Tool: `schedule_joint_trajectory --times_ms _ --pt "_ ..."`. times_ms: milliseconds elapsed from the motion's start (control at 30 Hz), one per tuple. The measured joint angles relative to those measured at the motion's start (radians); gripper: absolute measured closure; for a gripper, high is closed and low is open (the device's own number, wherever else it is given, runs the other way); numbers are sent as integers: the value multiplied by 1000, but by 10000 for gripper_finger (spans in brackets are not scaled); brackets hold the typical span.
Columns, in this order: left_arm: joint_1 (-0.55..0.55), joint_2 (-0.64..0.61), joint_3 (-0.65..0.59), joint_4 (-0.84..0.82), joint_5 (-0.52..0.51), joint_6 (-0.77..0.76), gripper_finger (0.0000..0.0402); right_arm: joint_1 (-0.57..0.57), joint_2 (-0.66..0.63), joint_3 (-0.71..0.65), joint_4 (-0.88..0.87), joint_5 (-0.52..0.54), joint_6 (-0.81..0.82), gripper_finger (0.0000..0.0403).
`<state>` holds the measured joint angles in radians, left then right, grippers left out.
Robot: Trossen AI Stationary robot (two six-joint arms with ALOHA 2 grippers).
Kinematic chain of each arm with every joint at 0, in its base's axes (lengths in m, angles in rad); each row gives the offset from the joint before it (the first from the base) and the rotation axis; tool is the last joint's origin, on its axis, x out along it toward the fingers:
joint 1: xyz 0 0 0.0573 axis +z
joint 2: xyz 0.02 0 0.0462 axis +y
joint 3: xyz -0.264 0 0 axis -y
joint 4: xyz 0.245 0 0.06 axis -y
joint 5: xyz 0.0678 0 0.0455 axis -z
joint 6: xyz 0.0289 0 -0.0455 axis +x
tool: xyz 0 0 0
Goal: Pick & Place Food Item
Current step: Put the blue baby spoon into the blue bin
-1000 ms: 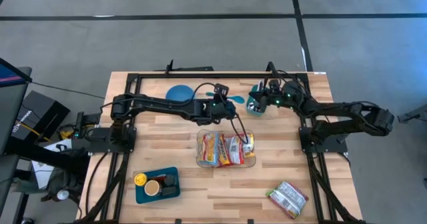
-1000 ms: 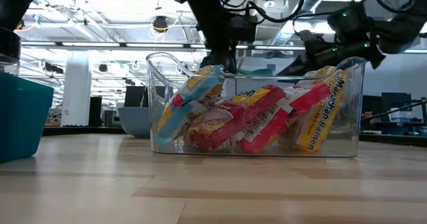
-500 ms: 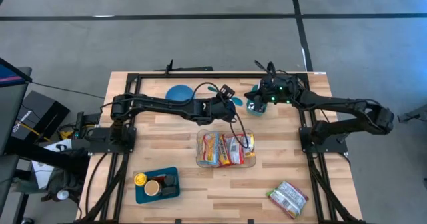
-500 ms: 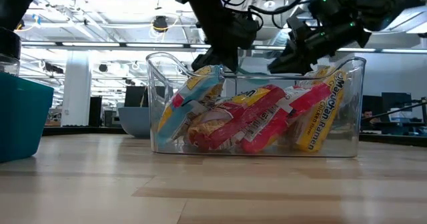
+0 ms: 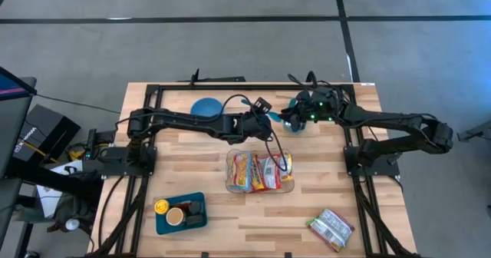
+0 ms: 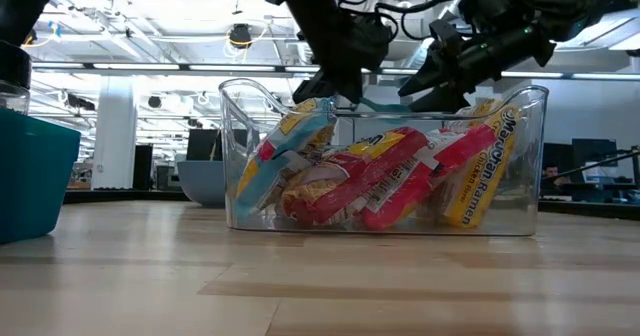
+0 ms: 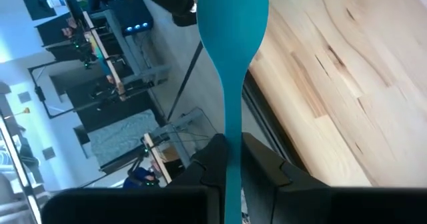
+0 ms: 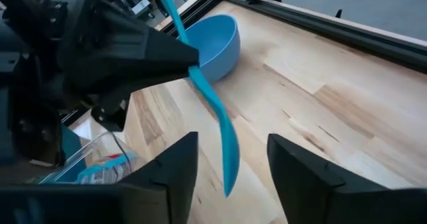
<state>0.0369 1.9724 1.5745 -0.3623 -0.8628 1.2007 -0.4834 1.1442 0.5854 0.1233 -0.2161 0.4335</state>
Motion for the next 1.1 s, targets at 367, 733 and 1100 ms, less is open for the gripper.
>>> schedule_joint_trajectory --times_ms 367,733,1100 --pt "-4 0 0 44 4 34 380 0 9 0 1 6 1 240" --pt "-4 0 0 57 4 34 380 29 9 0 -7 8 4 281" --pt "-4 0 0 57 4 34 380 38 9 0 -23 46 27 311"
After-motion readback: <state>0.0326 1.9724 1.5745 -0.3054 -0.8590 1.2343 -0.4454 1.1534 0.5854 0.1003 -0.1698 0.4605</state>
